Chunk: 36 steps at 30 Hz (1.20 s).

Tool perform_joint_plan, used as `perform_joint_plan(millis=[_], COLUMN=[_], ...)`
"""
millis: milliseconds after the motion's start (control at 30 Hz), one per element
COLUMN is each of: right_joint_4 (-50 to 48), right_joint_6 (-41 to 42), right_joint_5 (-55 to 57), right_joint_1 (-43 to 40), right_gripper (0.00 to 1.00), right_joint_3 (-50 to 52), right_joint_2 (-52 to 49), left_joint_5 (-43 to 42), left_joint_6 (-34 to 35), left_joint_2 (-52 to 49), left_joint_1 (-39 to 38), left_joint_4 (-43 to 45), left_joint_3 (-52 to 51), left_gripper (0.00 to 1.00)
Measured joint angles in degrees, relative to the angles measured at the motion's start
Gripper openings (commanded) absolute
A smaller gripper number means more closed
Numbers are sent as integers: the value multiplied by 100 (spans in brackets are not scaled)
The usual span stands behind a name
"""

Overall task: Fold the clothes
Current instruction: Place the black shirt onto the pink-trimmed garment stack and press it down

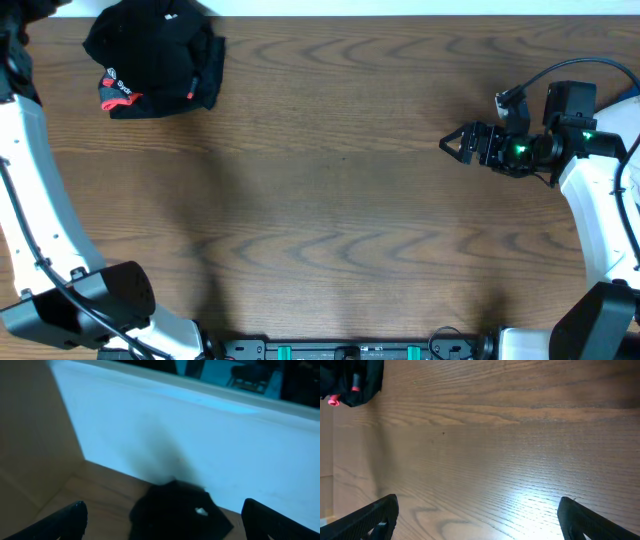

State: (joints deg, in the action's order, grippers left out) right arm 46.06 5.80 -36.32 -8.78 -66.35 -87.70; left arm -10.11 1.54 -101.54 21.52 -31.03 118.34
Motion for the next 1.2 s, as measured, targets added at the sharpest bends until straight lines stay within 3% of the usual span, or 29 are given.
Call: perform_joint_plan(millis=[167,267,367,433,567,1200], right_joint_4=[-2,0,0,24,87,391], right_joint_6=[0,0,0,0,0,0], right_joint_5=[20,24,33,35,87,476], right_joint_1=[0,0,0,0,0,0], right_gripper=[99,99,99,99,99,99], right_joint_3=[0,0,0,0,0,0], right_joint_2=[0,0,0,0,0,0], left_joint_5=[-2,-4,-22,7,367,901], left_joint_6=[0,4,26,24,-28,-160], left_joint_2=[-197,-363,-601,-820,-1325,-3654], left_joint_1=[-341,-518,-656,-699,-702,-568], left_joint_4=[273,678,1075,1281,1425,1604], left_joint_3=[-2,-2,-2,-2,-2,-2], left_gripper=[100,89,62,35,6,6])
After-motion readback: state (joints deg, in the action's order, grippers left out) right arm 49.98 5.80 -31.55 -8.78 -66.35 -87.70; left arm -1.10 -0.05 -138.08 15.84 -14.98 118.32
